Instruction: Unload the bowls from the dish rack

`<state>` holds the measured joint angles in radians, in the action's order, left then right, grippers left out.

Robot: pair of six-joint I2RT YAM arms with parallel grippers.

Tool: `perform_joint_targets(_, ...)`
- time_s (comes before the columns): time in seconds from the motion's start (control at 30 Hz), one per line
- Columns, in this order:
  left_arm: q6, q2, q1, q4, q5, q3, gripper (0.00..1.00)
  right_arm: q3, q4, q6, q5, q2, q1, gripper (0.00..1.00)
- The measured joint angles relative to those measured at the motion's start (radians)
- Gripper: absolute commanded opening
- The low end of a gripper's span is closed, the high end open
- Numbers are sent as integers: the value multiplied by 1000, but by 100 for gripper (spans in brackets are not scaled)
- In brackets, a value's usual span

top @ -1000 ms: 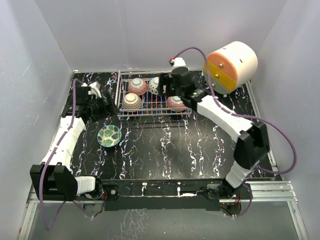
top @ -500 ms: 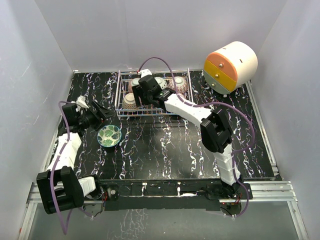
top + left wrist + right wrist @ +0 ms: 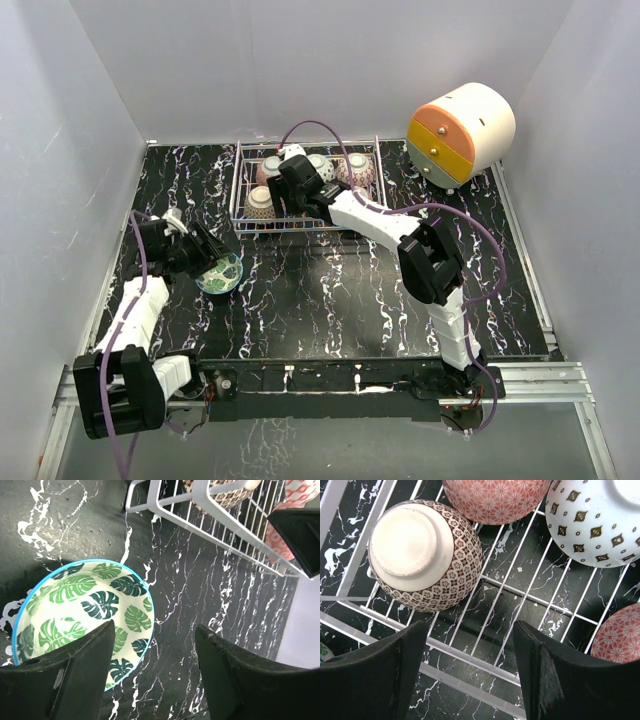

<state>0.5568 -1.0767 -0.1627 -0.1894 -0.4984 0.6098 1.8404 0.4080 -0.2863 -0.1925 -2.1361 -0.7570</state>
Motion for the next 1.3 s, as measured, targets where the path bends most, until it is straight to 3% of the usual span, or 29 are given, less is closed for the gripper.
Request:
perform_joint_targets(0.47,5,-116,183,10,148,0,63,-71,-23,0,-21,19,2,72)
perform_joint_targets(1.3,123,-240,410,130,227,5,64,-132,-53,-3,-19,82,39,72)
